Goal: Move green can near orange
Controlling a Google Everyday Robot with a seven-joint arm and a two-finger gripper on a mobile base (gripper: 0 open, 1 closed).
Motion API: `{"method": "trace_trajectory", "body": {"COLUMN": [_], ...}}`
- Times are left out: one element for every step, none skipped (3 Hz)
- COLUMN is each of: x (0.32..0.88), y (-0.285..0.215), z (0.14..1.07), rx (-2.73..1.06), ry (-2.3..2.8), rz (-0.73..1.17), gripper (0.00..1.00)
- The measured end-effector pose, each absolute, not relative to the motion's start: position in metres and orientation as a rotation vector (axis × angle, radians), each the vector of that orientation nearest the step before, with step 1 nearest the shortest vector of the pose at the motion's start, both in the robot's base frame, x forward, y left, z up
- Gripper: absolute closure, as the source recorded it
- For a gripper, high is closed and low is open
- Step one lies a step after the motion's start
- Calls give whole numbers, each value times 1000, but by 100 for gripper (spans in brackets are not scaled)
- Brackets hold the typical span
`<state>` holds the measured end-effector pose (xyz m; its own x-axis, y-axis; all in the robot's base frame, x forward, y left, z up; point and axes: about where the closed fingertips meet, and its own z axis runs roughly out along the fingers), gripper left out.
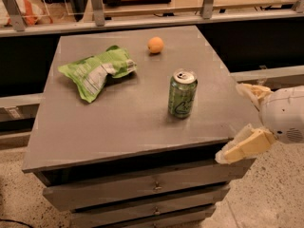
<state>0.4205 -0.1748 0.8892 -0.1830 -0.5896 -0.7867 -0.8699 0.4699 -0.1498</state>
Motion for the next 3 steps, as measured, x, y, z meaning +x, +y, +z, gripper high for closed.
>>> {"method": "trace_trajectory", "body": {"x": [420, 433, 453], "y": [-175, -169, -161], "z": [889, 887, 881], "rx": [-1222, -1195, -1167], "ry": [1885, 1860, 1803], "rz": [425, 426, 451], "gripper": [0, 0, 0]}}
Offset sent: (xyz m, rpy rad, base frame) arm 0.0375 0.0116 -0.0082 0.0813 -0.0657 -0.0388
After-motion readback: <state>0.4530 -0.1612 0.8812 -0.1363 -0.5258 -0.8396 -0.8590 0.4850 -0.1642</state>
